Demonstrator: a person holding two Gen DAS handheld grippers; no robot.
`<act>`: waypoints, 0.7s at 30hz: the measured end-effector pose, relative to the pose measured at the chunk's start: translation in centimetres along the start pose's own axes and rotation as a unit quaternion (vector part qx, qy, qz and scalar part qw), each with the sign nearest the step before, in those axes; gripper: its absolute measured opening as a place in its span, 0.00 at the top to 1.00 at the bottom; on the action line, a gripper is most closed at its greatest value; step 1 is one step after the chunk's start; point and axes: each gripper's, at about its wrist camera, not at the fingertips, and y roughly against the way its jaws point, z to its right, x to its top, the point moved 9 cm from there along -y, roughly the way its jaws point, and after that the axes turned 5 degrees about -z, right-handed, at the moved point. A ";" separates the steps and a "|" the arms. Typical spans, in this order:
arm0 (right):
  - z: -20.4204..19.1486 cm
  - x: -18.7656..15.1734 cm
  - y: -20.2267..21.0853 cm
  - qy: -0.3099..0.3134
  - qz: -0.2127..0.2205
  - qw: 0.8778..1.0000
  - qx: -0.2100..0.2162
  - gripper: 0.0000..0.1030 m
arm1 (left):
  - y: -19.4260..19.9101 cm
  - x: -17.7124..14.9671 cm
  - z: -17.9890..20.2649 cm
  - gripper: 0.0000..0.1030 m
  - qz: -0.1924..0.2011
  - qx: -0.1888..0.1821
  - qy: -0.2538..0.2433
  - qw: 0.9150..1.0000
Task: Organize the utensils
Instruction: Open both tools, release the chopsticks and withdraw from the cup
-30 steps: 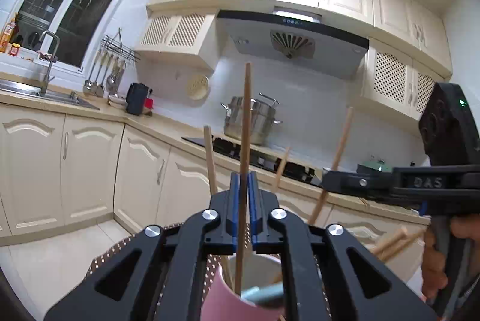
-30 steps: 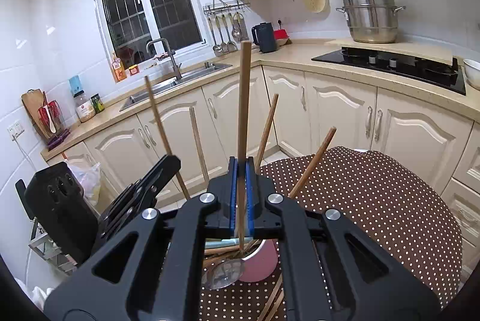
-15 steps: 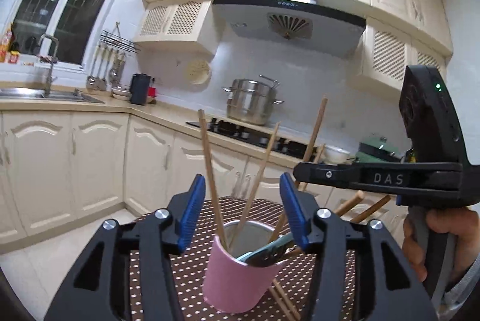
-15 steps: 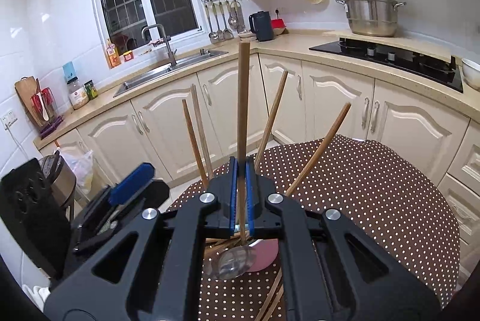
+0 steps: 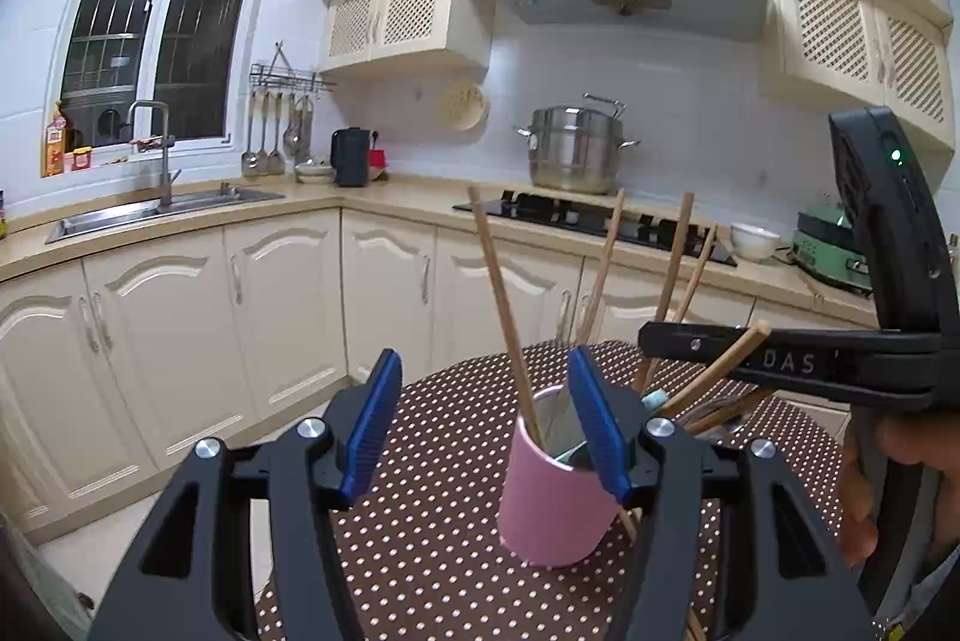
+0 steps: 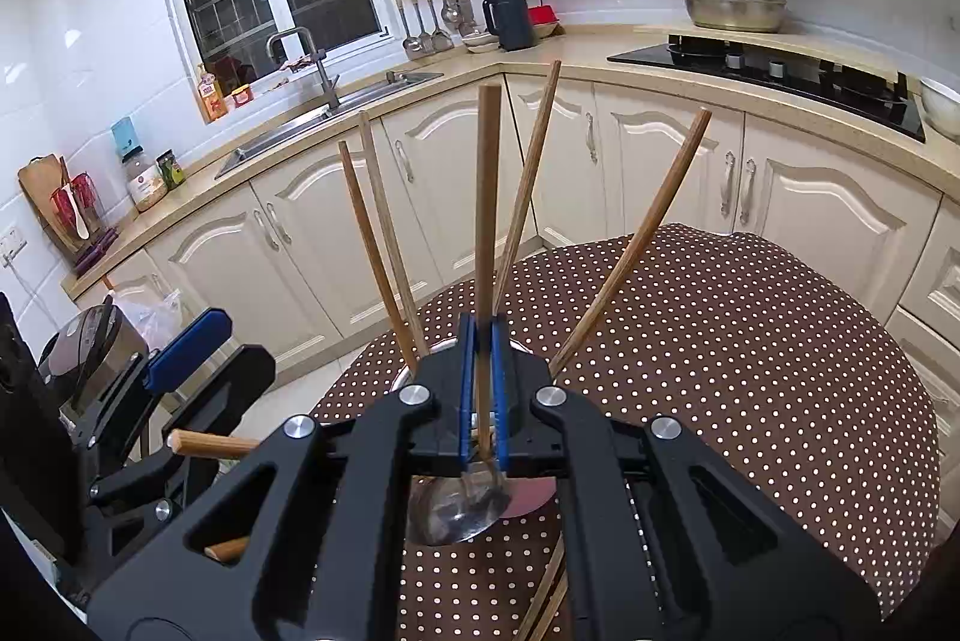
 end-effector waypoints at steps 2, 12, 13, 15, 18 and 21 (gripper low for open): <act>0.1 -0.1 0.1 -0.002 -0.002 1.000 -0.001 0.94 | 0.2 -0.1 -0.2 0.45 -0.006 0.003 0.001 1.000; 0.2 0.0 1.7 -0.022 0.007 1.000 -0.007 0.94 | 2.2 0.2 -0.8 0.41 -0.016 0.015 0.007 1.000; 0.3 0.0 2.0 -0.025 0.010 1.000 -0.008 0.94 | 2.4 0.2 -0.8 0.39 -0.016 0.017 0.006 1.000; 0.3 0.0 2.4 -0.029 0.013 0.999 -0.009 0.93 | 2.9 0.3 -0.8 0.37 -0.015 0.022 0.002 1.000; 0.3 0.0 3.3 -0.032 0.020 0.999 -0.012 0.92 | 3.5 0.5 -0.5 0.36 -0.012 0.023 -0.002 1.000; 0.1 0.1 4.4 -0.034 0.030 0.999 -0.017 0.92 | 4.3 0.7 -0.2 0.34 -0.009 0.026 -0.005 1.000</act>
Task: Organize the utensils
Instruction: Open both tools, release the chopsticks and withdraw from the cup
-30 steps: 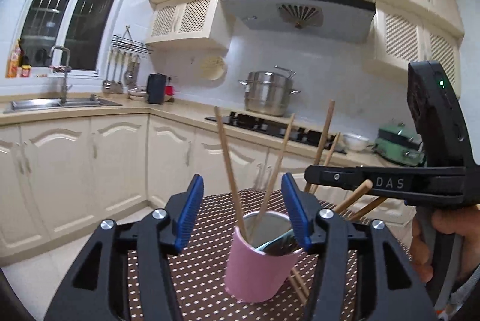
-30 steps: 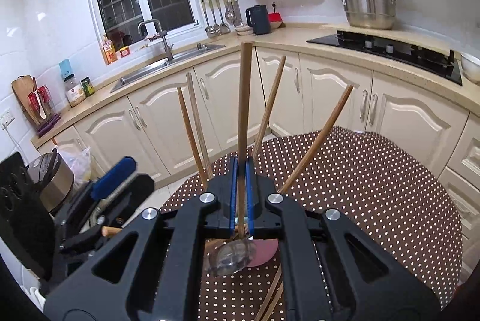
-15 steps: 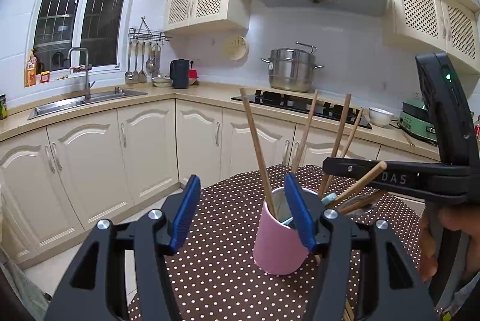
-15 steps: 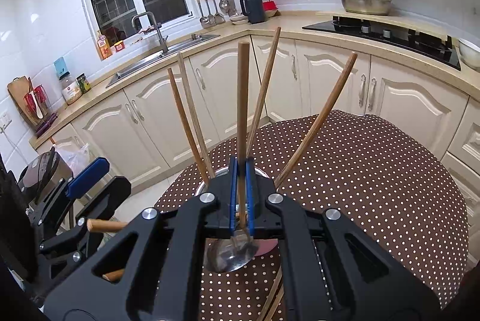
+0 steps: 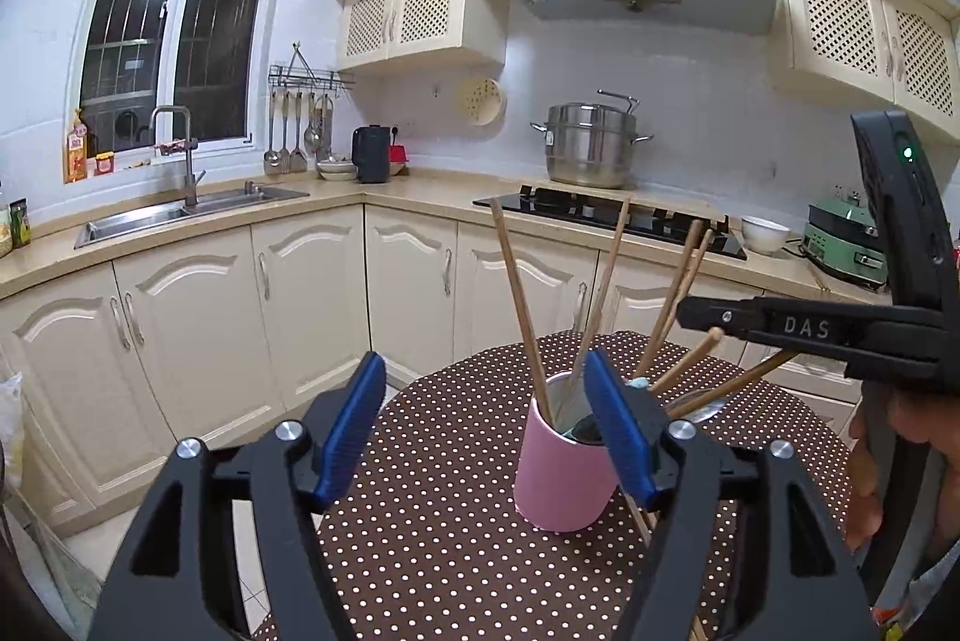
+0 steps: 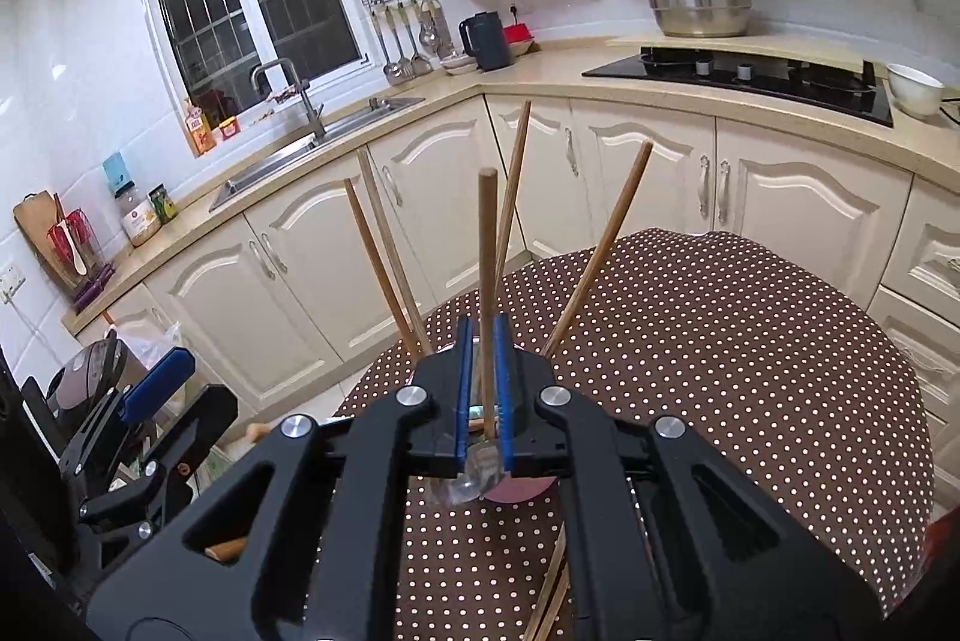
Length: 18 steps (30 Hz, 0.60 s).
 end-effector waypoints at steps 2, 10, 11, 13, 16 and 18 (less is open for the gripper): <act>0.1 0.2 1.0 -0.001 0.014 1.000 -0.008 0.92 | 0.6 0.1 0.2 0.33 0.002 0.005 -0.005 1.000; 0.0 0.7 4.7 -0.005 0.063 0.998 -0.012 0.52 | 2.5 0.1 1.2 0.32 0.004 0.013 -0.019 1.000; 0.0 0.8 5.2 -0.001 0.069 0.997 -0.015 0.52 | 2.5 0.2 1.2 0.32 0.003 0.013 -0.019 1.000; -0.1 0.7 5.9 0.000 0.074 0.997 -0.014 0.51 | 2.9 0.2 1.6 0.32 0.004 0.010 -0.021 1.000; 0.1 0.5 7.0 0.001 0.083 0.996 -0.015 0.49 | 3.2 0.1 2.1 0.32 0.001 0.012 -0.027 1.000; 0.3 0.3 7.4 -0.001 0.085 0.996 -0.013 0.49 | 3.3 -0.1 2.4 0.32 -0.003 0.010 -0.030 1.000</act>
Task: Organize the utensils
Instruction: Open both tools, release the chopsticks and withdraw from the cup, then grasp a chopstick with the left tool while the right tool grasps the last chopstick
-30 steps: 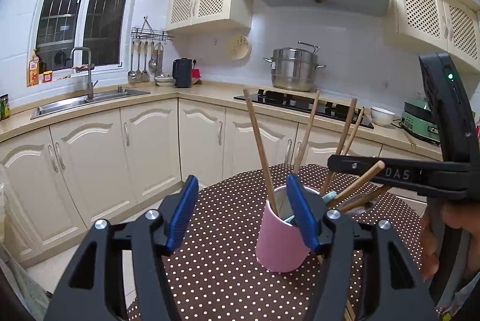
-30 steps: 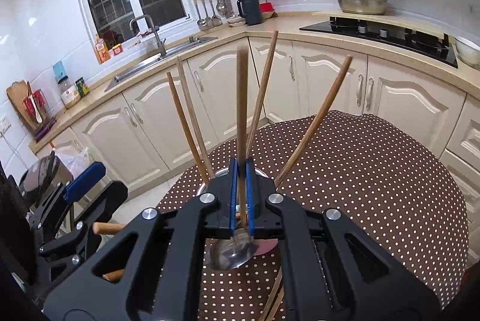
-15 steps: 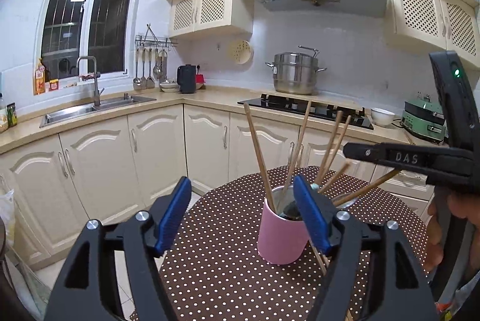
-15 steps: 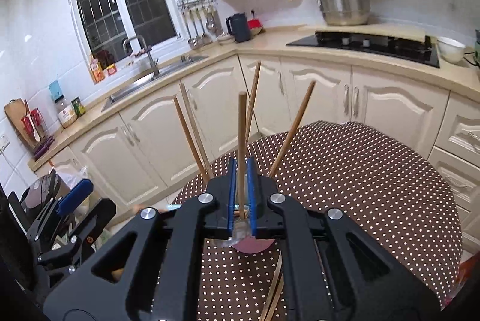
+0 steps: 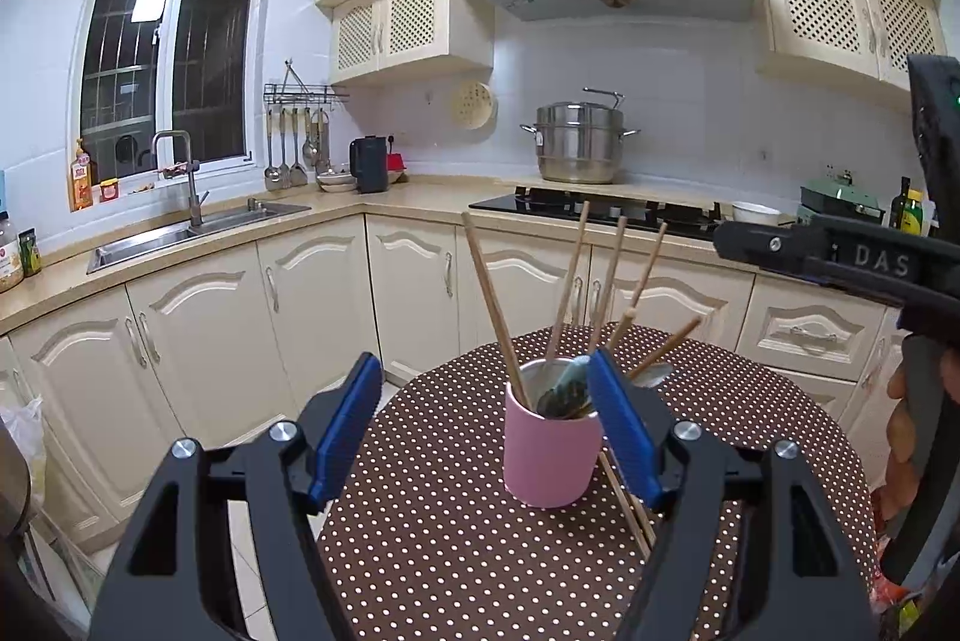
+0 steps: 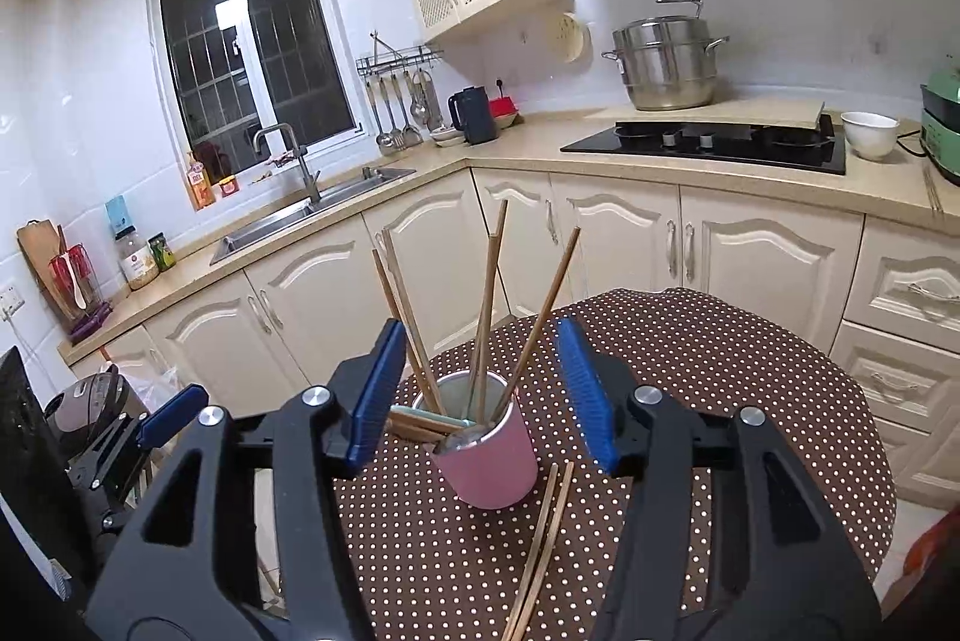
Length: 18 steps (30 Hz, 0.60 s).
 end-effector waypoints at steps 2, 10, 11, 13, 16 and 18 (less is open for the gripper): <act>0.3 -0.2 0.4 -0.002 0.001 1.000 0.000 0.48 | 0.1 -0.2 0.3 0.32 -0.005 -0.002 -0.001 1.000; 2.4 -2.2 1.8 -0.017 -0.006 1.000 -0.009 0.45 | -0.5 -2.1 1.6 0.32 -0.056 -0.026 0.000 0.998; 2.8 -2.7 1.8 -0.020 -0.011 1.000 -0.010 0.44 | -0.8 -2.5 1.9 0.32 -0.069 -0.035 0.005 0.997; 3.5 -3.7 1.7 -0.026 -0.020 0.999 -0.013 0.44 | -1.6 -3.6 2.5 0.32 -0.104 -0.062 0.017 0.993; 4.8 -5.8 1.1 -0.034 -0.045 0.998 -0.021 0.43 | -2.7 -5.4 3.2 0.32 -0.152 -0.087 0.032 0.984; 5.6 -7.2 0.7 -0.041 -0.059 0.997 -0.027 0.43 | -3.3 -6.7 4.0 0.32 -0.178 -0.090 0.028 0.980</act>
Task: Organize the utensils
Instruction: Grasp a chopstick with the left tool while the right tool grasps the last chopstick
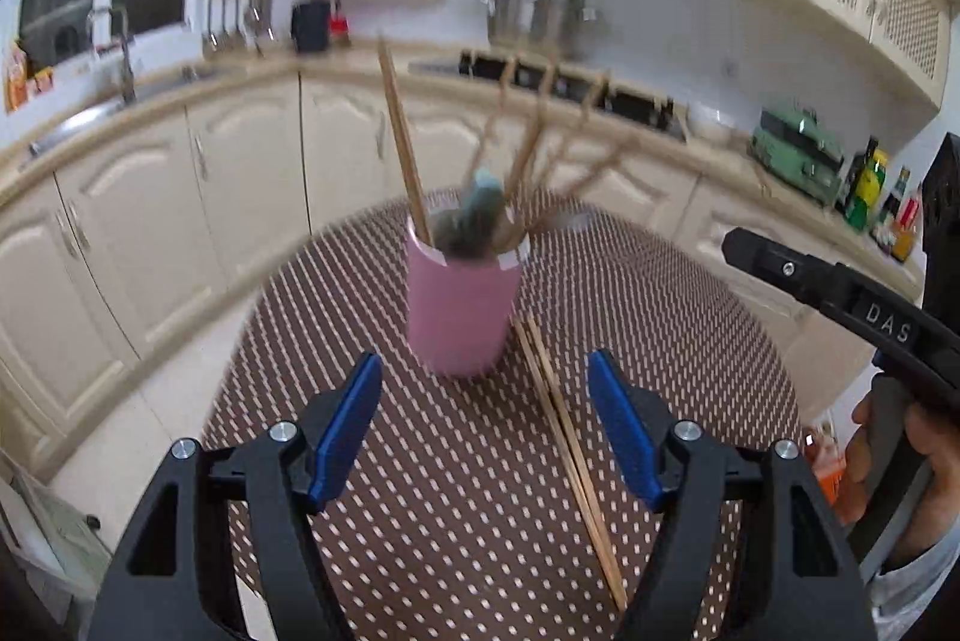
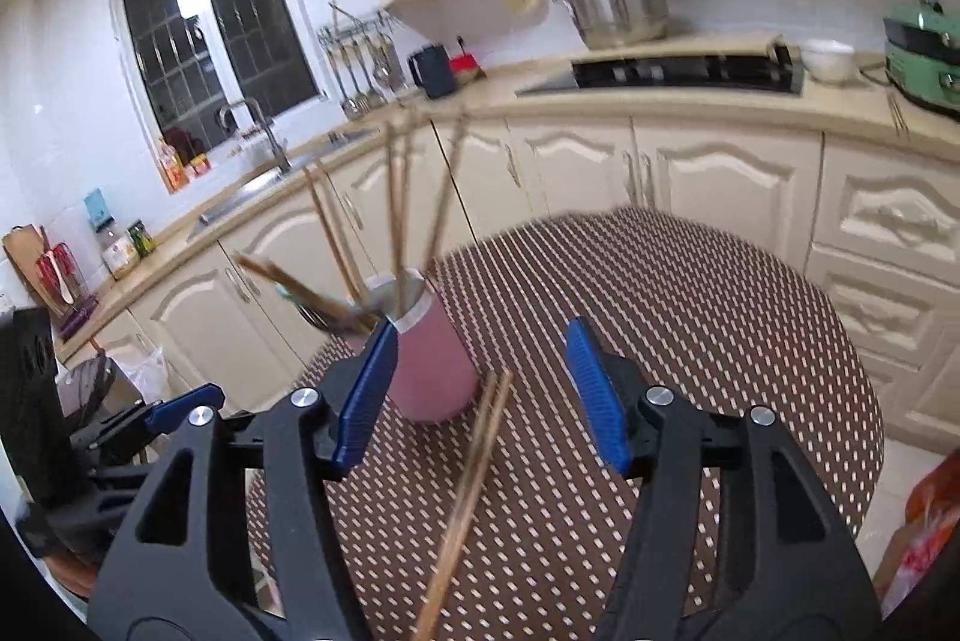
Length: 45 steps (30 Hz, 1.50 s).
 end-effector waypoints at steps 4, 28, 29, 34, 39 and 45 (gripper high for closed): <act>1.7 -2.4 -1.1 -0.019 -0.029 0.999 -0.005 0.41 | -2.8 -1.9 1.2 0.32 -0.051 -0.003 -0.013 0.999; 7.6 -10.2 -5.4 -0.094 -0.093 0.991 -0.007 0.39 | -16.0 -3.9 4.0 0.32 -0.176 0.038 -0.017 0.984; 7.6 -9.9 -5.4 -0.093 -0.093 0.991 -0.006 0.39 | -16.1 -3.8 4.1 0.32 -0.174 0.043 -0.018 0.984; 7.7 -10.0 -5.7 -0.096 -0.095 0.991 -0.001 0.38 | -17.8 -3.3 4.5 0.32 -0.181 0.079 -0.021 0.980; 7.5 -10.0 -6.2 -0.097 -0.099 0.990 0.001 0.38 | -18.5 -2.9 5.2 0.32 -0.176 0.085 -0.027 0.980; 7.3 -10.2 -6.6 -0.092 -0.108 0.990 0.000 0.38 | -17.5 -2.5 4.3 0.85 -0.167 0.069 -0.024 0.983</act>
